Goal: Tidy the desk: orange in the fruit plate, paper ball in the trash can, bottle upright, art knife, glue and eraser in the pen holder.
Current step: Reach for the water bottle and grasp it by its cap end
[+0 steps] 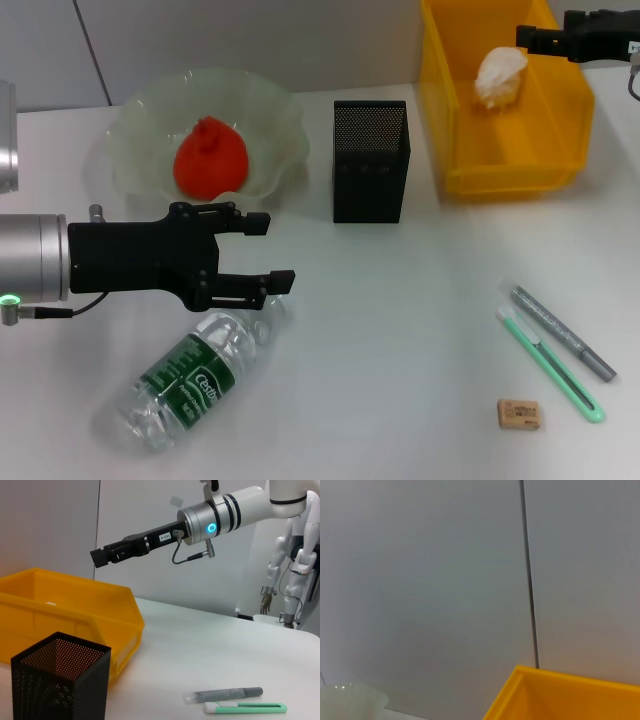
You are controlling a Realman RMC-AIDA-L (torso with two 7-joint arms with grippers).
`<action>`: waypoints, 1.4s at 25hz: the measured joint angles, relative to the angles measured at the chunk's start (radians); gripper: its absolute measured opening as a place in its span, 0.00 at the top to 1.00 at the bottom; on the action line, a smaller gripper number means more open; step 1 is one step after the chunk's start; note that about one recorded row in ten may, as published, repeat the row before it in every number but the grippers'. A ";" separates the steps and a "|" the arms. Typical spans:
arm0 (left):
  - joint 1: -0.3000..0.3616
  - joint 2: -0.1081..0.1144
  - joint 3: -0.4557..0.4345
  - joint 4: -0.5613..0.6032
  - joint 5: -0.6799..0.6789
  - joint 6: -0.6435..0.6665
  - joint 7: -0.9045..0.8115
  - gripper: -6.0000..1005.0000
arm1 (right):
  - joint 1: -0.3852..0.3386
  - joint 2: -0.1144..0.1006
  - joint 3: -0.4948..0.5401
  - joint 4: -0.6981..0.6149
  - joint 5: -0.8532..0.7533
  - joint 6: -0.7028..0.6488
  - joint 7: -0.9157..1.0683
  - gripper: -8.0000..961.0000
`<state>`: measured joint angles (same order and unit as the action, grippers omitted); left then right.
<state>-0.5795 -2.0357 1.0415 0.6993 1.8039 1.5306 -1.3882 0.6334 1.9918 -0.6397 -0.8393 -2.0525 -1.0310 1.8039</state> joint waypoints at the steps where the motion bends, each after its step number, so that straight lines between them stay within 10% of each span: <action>1: 0.000 0.000 0.000 0.000 0.000 0.000 0.000 0.20 | 0.000 0.000 0.000 0.000 0.000 0.000 0.000 0.14; 12: -0.003 0.000 0.002 0.000 0.000 0.002 0.000 0.20 | -0.013 0.003 0.005 -0.014 0.115 -0.042 -0.008 0.14; 20: -0.005 0.000 0.000 0.002 0.000 0.004 0.000 0.20 | -0.084 -0.029 0.013 -0.019 0.419 -0.472 -0.102 0.14; 30: -0.006 0.000 0.000 0.002 -0.002 0.005 -0.008 0.20 | -0.123 -0.074 0.000 -0.015 0.208 -0.826 -0.201 0.14; 35: -0.007 0.008 0.005 0.004 0.003 0.005 -0.046 0.20 | -0.120 -0.055 0.000 -0.029 0.013 -0.871 -0.254 0.14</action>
<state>-0.5865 -2.0281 1.0465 0.7030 1.8066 1.5356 -1.4343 0.5131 1.9371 -0.6397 -0.8685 -2.0399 -1.9025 1.5497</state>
